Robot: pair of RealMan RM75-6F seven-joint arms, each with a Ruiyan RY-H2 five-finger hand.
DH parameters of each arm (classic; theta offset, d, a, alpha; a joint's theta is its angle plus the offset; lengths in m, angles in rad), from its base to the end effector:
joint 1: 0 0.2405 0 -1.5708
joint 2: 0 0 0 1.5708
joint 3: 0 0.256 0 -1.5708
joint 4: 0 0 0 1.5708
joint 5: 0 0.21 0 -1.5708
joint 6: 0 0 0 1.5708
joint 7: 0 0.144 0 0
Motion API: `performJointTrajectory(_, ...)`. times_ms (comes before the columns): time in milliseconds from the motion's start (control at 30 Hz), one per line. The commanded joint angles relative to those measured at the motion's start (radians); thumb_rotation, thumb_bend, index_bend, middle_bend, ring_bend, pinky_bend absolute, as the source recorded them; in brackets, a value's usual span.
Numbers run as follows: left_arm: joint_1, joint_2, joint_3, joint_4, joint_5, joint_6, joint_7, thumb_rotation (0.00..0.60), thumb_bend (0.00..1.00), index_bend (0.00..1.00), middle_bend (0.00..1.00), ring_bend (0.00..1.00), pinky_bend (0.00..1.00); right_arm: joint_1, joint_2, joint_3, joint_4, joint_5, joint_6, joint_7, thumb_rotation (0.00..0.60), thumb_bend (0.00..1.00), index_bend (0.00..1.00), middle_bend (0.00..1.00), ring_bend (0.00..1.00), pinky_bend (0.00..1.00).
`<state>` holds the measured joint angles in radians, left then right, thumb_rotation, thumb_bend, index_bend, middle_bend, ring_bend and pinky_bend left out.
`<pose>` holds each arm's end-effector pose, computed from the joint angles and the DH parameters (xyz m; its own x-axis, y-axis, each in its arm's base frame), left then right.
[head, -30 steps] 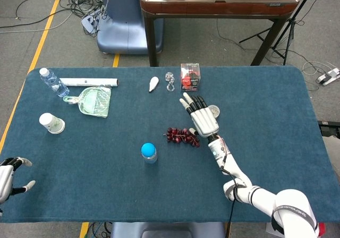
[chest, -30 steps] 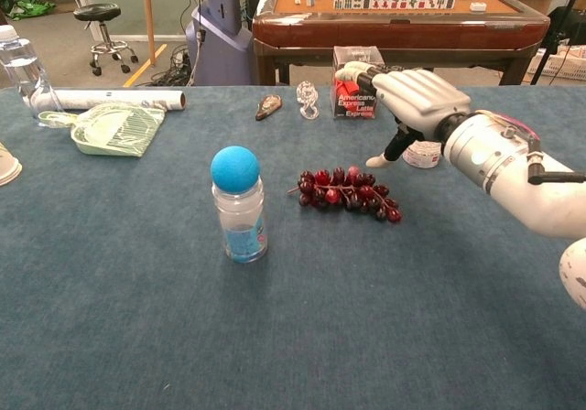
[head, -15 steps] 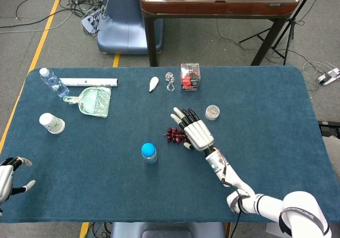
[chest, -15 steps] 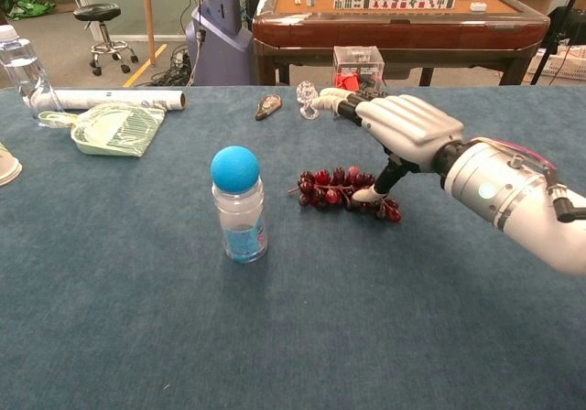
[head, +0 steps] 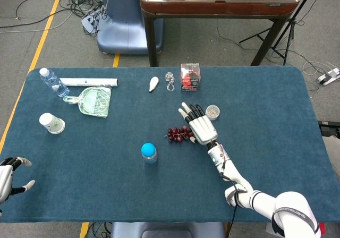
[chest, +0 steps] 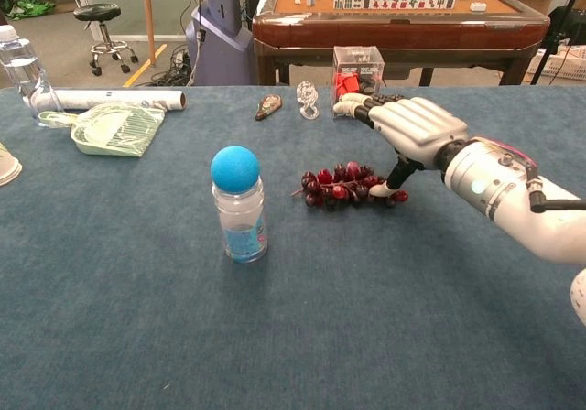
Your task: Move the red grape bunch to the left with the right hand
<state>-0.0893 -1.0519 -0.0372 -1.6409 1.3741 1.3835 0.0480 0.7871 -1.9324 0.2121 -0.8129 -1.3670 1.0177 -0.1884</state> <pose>-0.3328 0.1779 0.1707 0.4507 0.1155 0.8852 0.8802 0.1074 -0.4622 -0.1589 -0.3824 -0.0764 0.5475 -0.0382 0.8360 -0.7750 -0.4000 0.4893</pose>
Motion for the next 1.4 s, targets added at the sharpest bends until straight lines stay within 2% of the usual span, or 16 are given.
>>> performJointTrajectory(33, 0.000, 0.000, 0.000, 0.000, -0.001, -0.002, 0.000, 0.600, 0.18, 0.44, 0.40, 0.30, 0.46, 0.029, -0.029, 0.035, 0.063, 0.024, -0.011, -0.005, 0.600, 0.00, 0.00, 0.00, 0.00, 0.09)
performJointTrajectory(200, -0.002, 0.000, 0.001, 0.002, 0.000, -0.004, 0.001, 0.600, 0.18, 0.44, 0.40, 0.30, 0.47, 0.061, -0.066, 0.068, 0.155, 0.040, -0.001, -0.004, 0.600, 0.00, 0.00, 0.00, 0.00, 0.09)
performJointTrajectory(367, -0.002, -0.001, -0.001, 0.003, -0.006, -0.007, 0.002, 0.600, 0.18, 0.44, 0.40, 0.30, 0.46, 0.046, -0.041, 0.050, 0.122, 0.020, 0.028, 0.027, 0.600, 0.00, 0.00, 0.00, 0.00, 0.09)
performJointTrajectory(500, -0.004, -0.001, 0.000, 0.002, -0.005, -0.009, 0.007, 0.600, 0.18, 0.44, 0.40, 0.30, 0.47, 0.004, 0.037, 0.023, -0.011, 0.003, 0.059, 0.016, 0.600, 0.00, 0.00, 0.00, 0.00, 0.09)
performJointTrajectory(733, -0.006, -0.007, 0.001, 0.001, 0.002, -0.005, 0.018, 0.600, 0.18, 0.42, 0.40, 0.30, 0.47, -0.114, 0.277, -0.031, -0.371, 0.001, 0.139, -0.164, 0.600, 0.00, 0.00, 0.00, 0.00, 0.09)
performJointTrajectory(933, -0.006, -0.017, 0.002, 0.002, 0.031, 0.017, 0.026, 0.600, 0.18, 0.39, 0.40, 0.30, 0.47, -0.221, 0.473, -0.071, -0.614, 0.045, 0.199, -0.297, 0.600, 0.00, 0.00, 0.03, 0.00, 0.09)
performJointTrajectory(1033, -0.003, -0.022, 0.002, 0.001, 0.050, 0.037, 0.030, 0.600, 0.18, 0.35, 0.40, 0.30, 0.47, -0.278, 0.548, -0.095, -0.695, 0.056, 0.246, -0.327, 0.600, 0.00, 0.00, 0.04, 0.00, 0.09)
performJointTrajectory(1200, 0.005, -0.022, 0.009, 0.000, 0.091, 0.072, 0.036, 0.600, 0.18, 0.34, 0.39, 0.30, 0.47, -0.390, 0.639, -0.139, -0.772, 0.064, 0.353, -0.332, 0.600, 0.00, 0.03, 0.08, 0.00, 0.09)
performJointTrajectory(1333, 0.006, -0.010, 0.024, 0.008, 0.147, 0.092, 0.022, 0.600, 0.18, 0.29, 0.24, 0.25, 0.43, -0.478, 0.689, -0.166, -0.802, 0.084, 0.432, -0.328, 0.600, 0.00, 0.03, 0.08, 0.00, 0.09)
performJointTrajectory(1400, 0.010, -0.013, 0.025, 0.010, 0.159, 0.108, 0.027, 0.600, 0.18, 0.28, 0.22, 0.22, 0.39, -0.511, 0.706, -0.175, -0.812, 0.090, 0.454, -0.303, 0.600, 0.00, 0.04, 0.09, 0.00, 0.09)
